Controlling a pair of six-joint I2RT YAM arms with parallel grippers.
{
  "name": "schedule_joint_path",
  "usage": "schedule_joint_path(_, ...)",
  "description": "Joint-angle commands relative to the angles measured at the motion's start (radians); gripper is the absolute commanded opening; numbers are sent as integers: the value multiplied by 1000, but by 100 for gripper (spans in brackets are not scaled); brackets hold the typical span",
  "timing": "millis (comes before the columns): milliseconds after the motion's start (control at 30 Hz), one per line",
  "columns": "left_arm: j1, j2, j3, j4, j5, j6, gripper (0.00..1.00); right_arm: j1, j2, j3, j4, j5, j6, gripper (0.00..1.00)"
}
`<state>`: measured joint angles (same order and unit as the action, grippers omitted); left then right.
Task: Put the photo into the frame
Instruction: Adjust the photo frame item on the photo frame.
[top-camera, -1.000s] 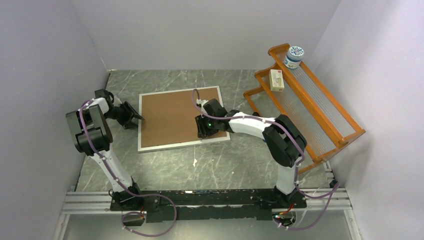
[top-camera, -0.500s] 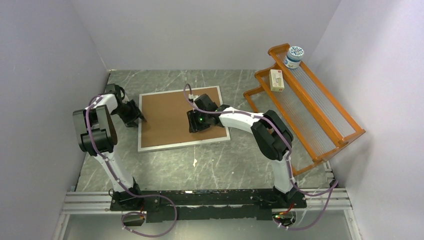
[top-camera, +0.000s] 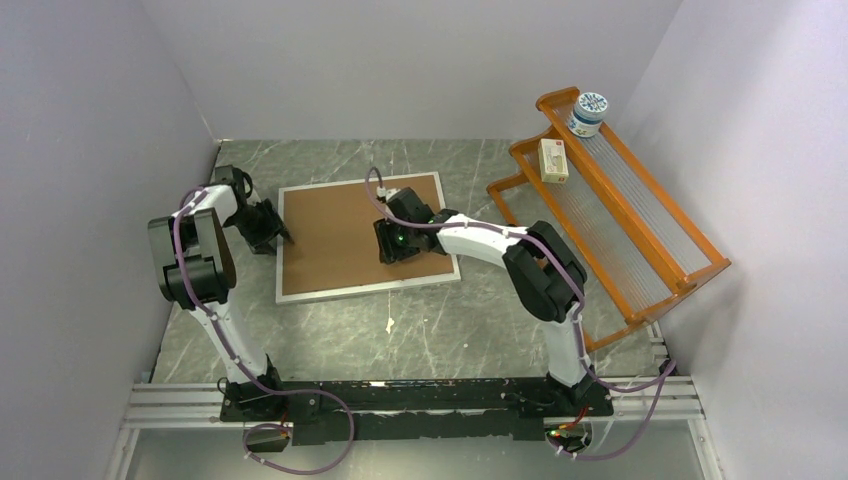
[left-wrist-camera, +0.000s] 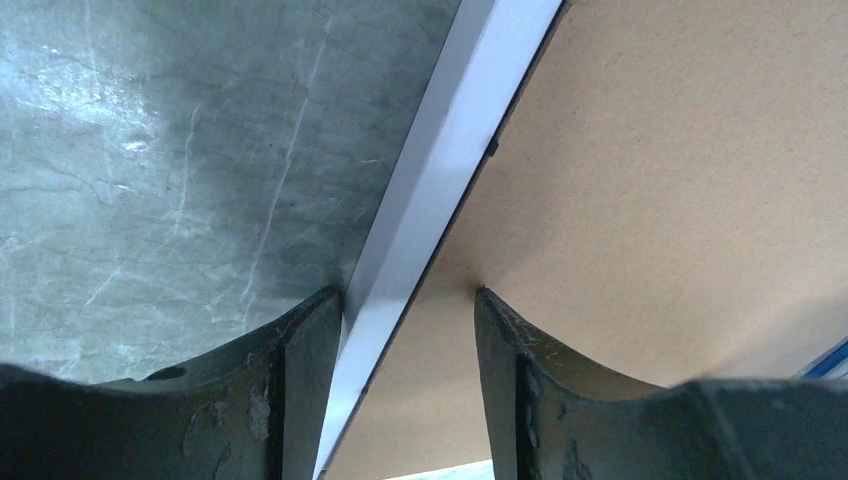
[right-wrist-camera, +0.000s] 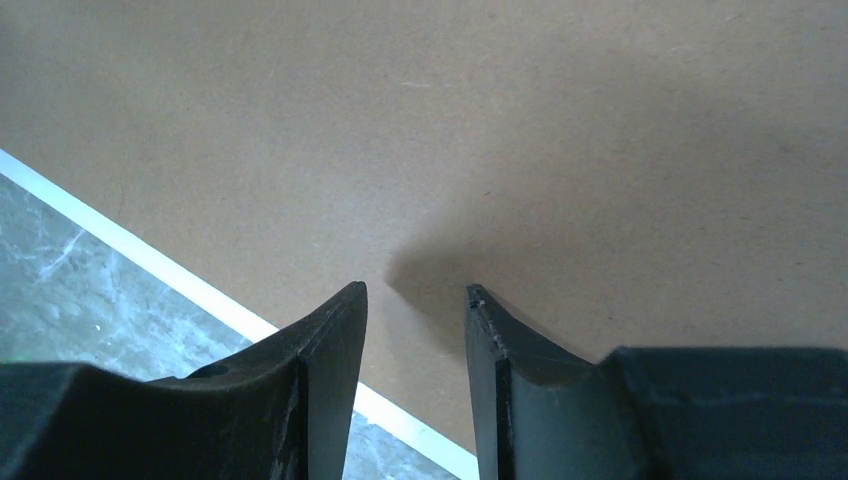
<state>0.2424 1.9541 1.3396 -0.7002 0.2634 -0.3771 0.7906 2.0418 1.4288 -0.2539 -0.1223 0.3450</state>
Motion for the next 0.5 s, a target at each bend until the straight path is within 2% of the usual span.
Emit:
schedule_joint_path(0,-4,35,22,-68,-22,37,57,-56,-81,40,-11,19,29,45)
schedule_joint_path(133,-4,18,-9,-103,-29,27,57,-85,-92,62,-29,4,26,46)
schedule_joint_path(267,-14,-32,-62,-131,-86,34,62,-92,-89,51,-36,0,18,46)
schedule_joint_path(467,-35,-20,-103,-162,-168,41,68,-140,-100,46,-73,28,55,47)
